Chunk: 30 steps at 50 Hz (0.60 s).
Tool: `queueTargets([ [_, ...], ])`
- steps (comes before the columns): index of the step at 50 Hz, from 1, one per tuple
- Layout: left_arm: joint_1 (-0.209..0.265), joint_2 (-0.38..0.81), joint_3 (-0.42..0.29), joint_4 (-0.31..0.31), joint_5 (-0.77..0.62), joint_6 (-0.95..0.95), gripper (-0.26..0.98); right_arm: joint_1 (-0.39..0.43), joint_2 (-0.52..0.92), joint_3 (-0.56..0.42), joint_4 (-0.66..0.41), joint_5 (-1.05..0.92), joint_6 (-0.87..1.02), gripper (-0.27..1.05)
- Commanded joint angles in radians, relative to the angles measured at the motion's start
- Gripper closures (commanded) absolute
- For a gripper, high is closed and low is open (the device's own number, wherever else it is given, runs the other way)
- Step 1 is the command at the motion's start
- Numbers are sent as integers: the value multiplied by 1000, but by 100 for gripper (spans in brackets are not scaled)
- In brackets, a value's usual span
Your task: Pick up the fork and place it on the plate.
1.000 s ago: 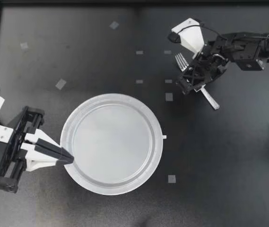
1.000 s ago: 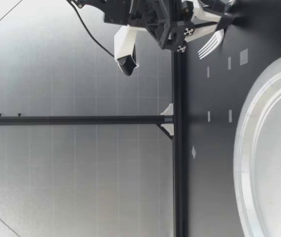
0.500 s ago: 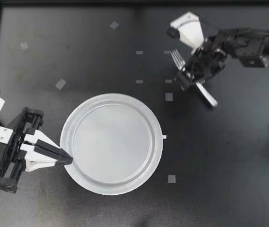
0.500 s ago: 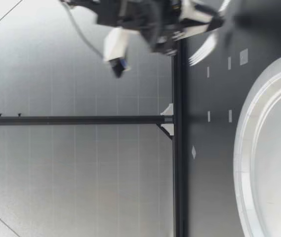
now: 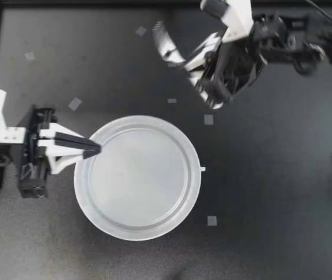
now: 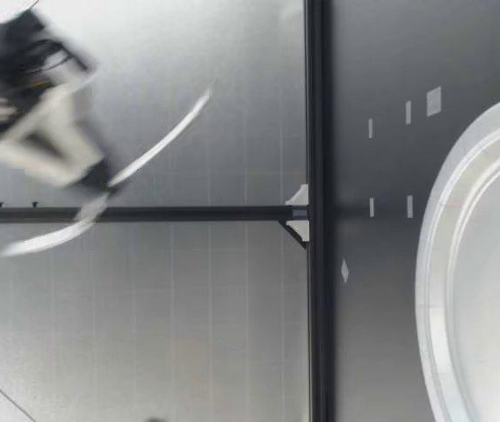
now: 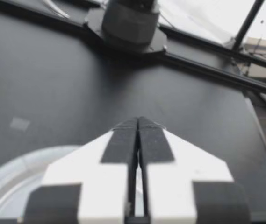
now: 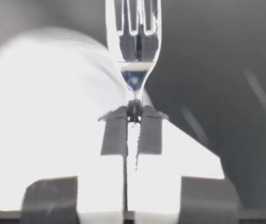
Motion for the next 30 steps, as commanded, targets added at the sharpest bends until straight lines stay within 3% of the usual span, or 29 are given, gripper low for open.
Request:
queueTargets([
  [1,5,60,-114,2,3,51,66,114,-80,-6,26,-302,-86,86],
  [12,8,106,-204,2,-20,133,33,215,-106,80,-9,-669,-127,86],
  [19,12,132,-219,2,-137,181,5,256,-84,153,-20,-890,-123,86],
  [30,12,166,-241,2,-216,184,6,276,-46,232,-26,-1106,-103,86],
])
